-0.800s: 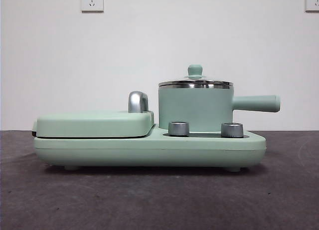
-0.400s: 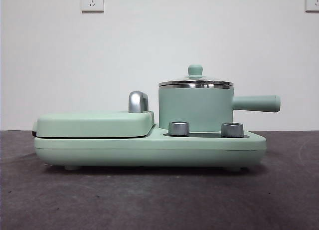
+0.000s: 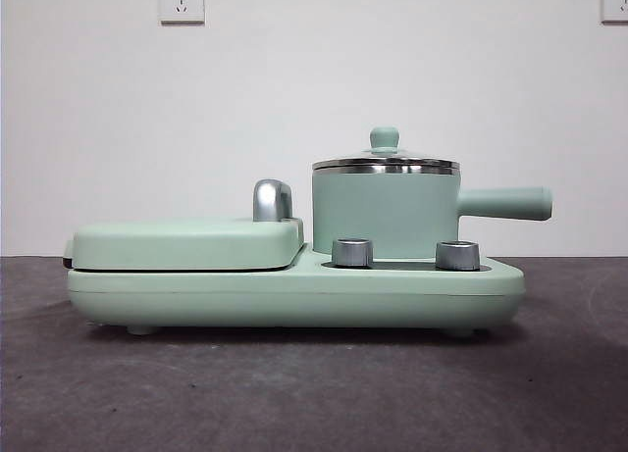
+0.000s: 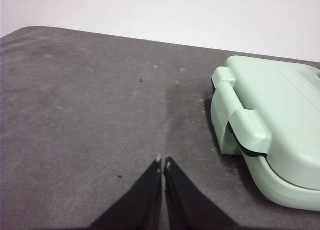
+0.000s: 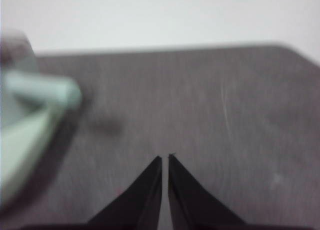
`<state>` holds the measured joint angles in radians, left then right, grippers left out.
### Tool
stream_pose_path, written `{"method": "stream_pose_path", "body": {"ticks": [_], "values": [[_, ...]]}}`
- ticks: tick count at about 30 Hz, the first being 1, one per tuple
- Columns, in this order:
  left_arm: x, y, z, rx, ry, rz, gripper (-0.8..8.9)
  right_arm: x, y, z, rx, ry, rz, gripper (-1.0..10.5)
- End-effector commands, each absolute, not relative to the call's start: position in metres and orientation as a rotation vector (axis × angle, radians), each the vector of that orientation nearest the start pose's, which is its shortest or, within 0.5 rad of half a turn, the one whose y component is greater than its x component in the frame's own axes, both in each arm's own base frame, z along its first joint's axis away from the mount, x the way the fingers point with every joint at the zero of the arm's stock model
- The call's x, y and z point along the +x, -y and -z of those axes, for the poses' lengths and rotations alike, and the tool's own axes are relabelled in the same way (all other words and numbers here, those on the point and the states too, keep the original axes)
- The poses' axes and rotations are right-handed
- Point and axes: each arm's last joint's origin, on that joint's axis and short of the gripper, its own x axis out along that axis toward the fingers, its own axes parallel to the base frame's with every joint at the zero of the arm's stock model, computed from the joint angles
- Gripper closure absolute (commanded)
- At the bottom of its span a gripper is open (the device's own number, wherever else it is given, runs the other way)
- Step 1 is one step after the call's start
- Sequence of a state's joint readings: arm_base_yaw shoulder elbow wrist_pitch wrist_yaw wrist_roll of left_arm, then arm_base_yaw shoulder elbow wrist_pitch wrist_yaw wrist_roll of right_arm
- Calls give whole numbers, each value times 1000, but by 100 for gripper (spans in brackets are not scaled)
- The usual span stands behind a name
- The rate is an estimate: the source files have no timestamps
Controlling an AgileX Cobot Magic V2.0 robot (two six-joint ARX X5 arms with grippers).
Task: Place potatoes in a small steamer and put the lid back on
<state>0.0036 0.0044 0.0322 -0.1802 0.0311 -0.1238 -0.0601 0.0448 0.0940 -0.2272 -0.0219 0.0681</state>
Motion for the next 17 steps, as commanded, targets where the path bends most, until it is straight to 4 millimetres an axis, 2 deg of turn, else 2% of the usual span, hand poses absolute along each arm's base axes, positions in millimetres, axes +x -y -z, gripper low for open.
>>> {"method": "stream_pose_path", "body": {"ticks": [1,6,17], "values": [[96,0,-150,-120,-178,17,802,94,5,-163,51,-166,40,928],[96,0,-150,-120,-178,17,802,95,3,-151,46,-182,15,928],[96,0,-150,-120,-178,17,802,95,2,-152,29,-169,3,928]]}}
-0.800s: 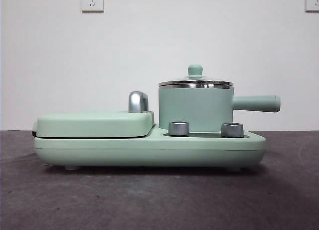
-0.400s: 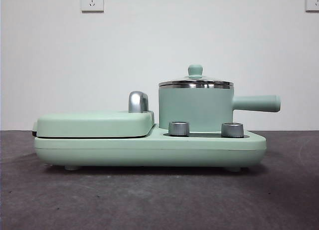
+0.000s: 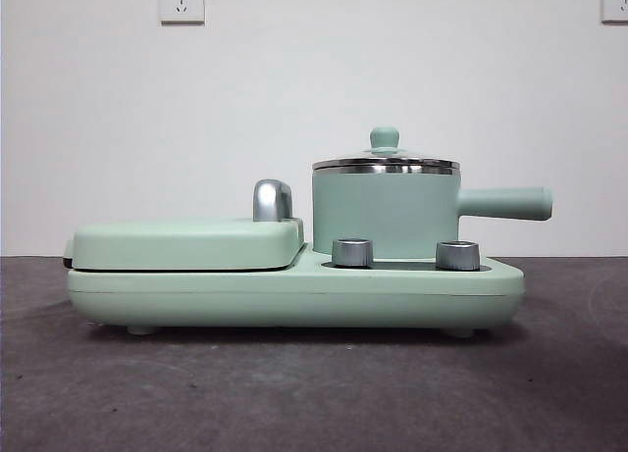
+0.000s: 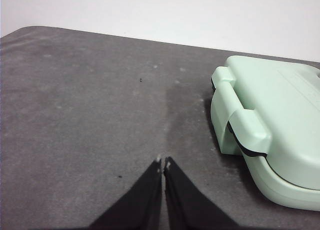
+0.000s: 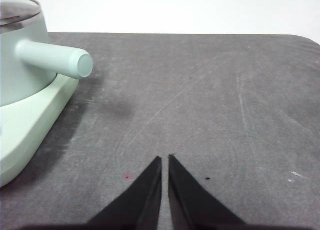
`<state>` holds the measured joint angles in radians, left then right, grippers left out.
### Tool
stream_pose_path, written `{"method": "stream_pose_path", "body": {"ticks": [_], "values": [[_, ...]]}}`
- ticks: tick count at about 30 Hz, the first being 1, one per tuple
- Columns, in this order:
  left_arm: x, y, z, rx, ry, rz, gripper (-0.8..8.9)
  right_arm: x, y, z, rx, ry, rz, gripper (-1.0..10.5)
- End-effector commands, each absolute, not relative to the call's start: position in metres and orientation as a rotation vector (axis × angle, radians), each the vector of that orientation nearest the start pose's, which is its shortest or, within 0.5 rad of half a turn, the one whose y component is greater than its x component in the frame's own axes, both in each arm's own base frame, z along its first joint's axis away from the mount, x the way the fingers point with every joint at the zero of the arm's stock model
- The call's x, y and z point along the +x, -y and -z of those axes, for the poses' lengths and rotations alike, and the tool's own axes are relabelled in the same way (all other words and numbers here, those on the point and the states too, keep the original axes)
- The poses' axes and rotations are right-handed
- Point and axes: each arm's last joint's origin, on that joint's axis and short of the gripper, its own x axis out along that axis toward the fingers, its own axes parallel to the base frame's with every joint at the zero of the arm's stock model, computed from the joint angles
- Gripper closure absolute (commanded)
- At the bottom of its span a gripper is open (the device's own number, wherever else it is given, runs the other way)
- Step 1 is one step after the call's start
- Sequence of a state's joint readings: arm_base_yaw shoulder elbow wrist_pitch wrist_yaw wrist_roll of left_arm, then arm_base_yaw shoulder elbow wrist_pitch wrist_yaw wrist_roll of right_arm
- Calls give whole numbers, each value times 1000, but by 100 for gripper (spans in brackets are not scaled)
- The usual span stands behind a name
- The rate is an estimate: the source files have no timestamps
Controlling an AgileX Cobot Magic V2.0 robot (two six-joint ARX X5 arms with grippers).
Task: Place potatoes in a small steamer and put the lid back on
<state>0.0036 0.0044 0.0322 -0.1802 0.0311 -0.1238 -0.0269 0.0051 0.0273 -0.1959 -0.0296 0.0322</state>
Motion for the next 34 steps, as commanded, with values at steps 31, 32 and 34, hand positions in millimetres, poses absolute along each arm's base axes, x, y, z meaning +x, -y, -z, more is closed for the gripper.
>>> {"method": "stream_pose_path", "body": {"ticks": [31,32,34], "values": [[96,0,-150,-120,-178,17,802,96,2,-155,28,-142,3,928],[96,0,-150,-120,-178,17,802,96,2,-155,28,-142,3,927],[96,0,-150,-120,-178,17,802,96,2,-155,28,-142,3,928]]}}
